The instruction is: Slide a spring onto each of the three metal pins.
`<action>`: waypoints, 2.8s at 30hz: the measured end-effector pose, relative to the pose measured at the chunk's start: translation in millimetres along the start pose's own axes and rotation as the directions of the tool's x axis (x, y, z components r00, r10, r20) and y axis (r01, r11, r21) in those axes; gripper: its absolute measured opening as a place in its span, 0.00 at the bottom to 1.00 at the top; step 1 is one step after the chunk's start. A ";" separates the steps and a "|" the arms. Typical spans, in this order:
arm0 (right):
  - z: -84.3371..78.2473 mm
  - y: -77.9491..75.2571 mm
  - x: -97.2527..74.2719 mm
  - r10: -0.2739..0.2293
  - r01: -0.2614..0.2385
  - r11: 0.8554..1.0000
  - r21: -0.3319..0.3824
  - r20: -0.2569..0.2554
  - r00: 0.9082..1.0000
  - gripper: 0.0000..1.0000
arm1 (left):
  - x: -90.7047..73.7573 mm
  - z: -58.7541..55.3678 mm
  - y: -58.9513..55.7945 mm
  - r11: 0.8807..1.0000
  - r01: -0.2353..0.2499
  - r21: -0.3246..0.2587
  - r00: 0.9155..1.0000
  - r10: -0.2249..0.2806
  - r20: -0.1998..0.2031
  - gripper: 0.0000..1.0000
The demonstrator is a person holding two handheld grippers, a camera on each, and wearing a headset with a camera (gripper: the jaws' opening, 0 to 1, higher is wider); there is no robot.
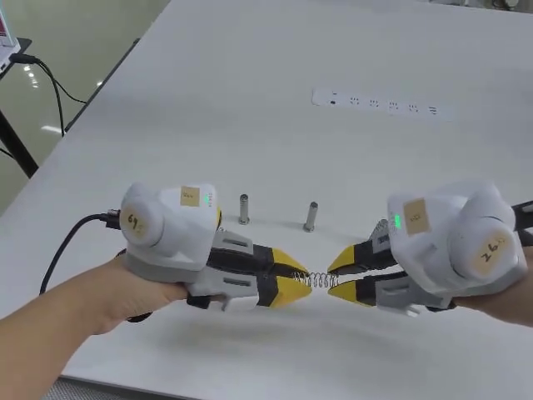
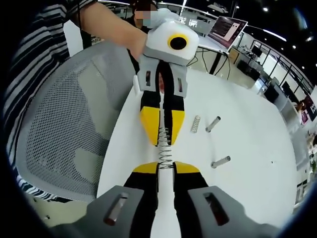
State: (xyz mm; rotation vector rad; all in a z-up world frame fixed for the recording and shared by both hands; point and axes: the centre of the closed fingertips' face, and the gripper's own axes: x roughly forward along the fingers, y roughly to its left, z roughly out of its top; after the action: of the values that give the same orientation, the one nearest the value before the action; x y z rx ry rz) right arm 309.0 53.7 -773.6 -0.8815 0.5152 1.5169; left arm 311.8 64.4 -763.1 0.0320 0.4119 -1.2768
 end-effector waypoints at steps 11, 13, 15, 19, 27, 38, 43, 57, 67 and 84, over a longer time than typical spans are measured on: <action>29.1 2.1 -14.4 0.028 -0.029 1.000 0.009 0.116 0.993 0.07 | 1.1 -10.3 -3.4 1.000 0.011 0.010 0.999 -0.011 -0.039 0.03; 31.1 1.4 -14.7 0.034 -0.037 0.999 0.025 0.125 0.992 0.07 | 2.8 -10.8 -4.3 1.000 0.013 0.012 0.999 -0.013 -0.040 0.02; 31.2 1.8 -13.9 0.035 -0.038 0.999 0.024 0.131 0.991 0.07 | 2.8 -10.9 -3.6 1.000 0.011 0.013 0.999 -0.010 -0.041 0.02; 38.3 2.4 -16.2 0.034 -0.040 0.999 0.036 0.161 0.986 0.07 | 3.2 -9.7 -5.4 1.000 0.012 0.009 0.999 -0.012 -0.036 0.03; 53.2 2.2 -15.0 0.031 -0.049 0.996 0.072 0.224 0.974 0.07 | 5.6 -7.9 -6.4 1.000 0.011 0.007 1.000 -0.011 -0.029 0.03; 64.2 -0.3 -13.7 0.007 -0.047 0.991 0.126 0.300 0.954 0.07 | 9.2 -2.8 -8.2 1.000 0.014 0.020 1.000 -0.014 -0.018 0.03; 62.8 1.4 -14.4 -0.002 -0.040 0.991 0.127 0.312 0.950 0.07 | 4.5 -5.6 -7.0 1.000 0.004 0.020 1.000 -0.003 -0.025 0.04; 62.2 1.9 -10.3 0.004 -0.026 0.997 0.079 0.267 0.964 0.07 | 3.9 -4.5 -4.0 0.999 -0.033 0.006 0.999 0.033 -0.027 0.10; 55.4 1.7 -7.9 -0.003 -0.008 0.999 0.049 0.227 0.974 0.07 | -2.2 -13.1 4.1 0.996 -0.082 0.020 0.994 0.083 -0.069 0.25; 43.3 -13.0 -8.2 -0.066 0.056 0.997 0.061 0.190 0.980 0.07 | -27.6 -12.9 22.8 0.981 -0.192 0.000 0.979 0.192 -0.074 0.38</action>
State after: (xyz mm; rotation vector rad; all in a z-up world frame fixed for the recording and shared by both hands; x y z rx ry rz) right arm 311.4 83.4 -738.7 -0.6937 0.3837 1.5064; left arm 323.1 99.8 -770.9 0.1110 0.4651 -1.0857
